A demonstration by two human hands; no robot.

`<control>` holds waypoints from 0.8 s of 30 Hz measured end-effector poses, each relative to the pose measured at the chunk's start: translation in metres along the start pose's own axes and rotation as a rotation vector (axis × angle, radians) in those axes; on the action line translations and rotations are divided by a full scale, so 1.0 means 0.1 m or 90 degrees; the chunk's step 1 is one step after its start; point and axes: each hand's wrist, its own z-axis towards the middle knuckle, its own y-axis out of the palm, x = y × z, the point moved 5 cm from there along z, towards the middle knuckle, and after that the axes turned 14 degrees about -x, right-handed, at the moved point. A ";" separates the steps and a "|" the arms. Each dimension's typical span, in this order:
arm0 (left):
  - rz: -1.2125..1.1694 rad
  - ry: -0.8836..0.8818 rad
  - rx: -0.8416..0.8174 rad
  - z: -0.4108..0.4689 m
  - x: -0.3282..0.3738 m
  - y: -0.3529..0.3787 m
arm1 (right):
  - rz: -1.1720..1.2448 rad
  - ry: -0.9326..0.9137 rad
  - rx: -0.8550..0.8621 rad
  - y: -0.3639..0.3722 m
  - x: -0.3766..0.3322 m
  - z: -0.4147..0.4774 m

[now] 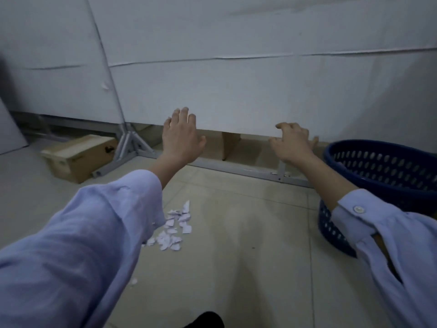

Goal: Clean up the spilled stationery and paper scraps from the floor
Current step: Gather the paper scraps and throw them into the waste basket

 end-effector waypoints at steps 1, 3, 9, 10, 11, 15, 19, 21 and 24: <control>0.005 -0.015 0.003 -0.05 -0.17 -0.05 | 0.002 -0.011 -0.006 0.03 -0.14 0.01; 0.016 -0.042 0.007 -0.17 -0.52 -0.15 | 0.001 -0.036 -0.007 0.08 -0.44 0.02; 0.031 -0.119 0.017 -0.54 -1.41 -0.37 | 0.015 -0.096 -0.024 0.27 -1.31 0.04; 0.030 -0.131 0.019 -0.61 -1.54 -0.40 | 0.020 -0.106 -0.032 0.32 -1.44 0.04; 0.030 -0.144 0.017 -0.68 -1.68 -0.42 | 0.027 -0.117 -0.040 0.39 -1.59 0.04; 0.017 -0.216 -0.013 -0.89 -2.18 -0.39 | 0.032 -0.167 -0.068 0.64 -2.07 0.01; 0.006 -0.278 -0.058 -1.02 -2.55 -0.21 | 0.012 -0.228 -0.087 0.89 -2.34 0.04; 0.014 -0.306 -0.084 -1.07 -2.69 -0.10 | 0.028 -0.253 -0.108 1.01 -2.43 0.12; 0.041 -0.311 -0.128 -1.05 -2.84 0.04 | 0.062 -0.282 -0.145 1.23 -2.51 0.23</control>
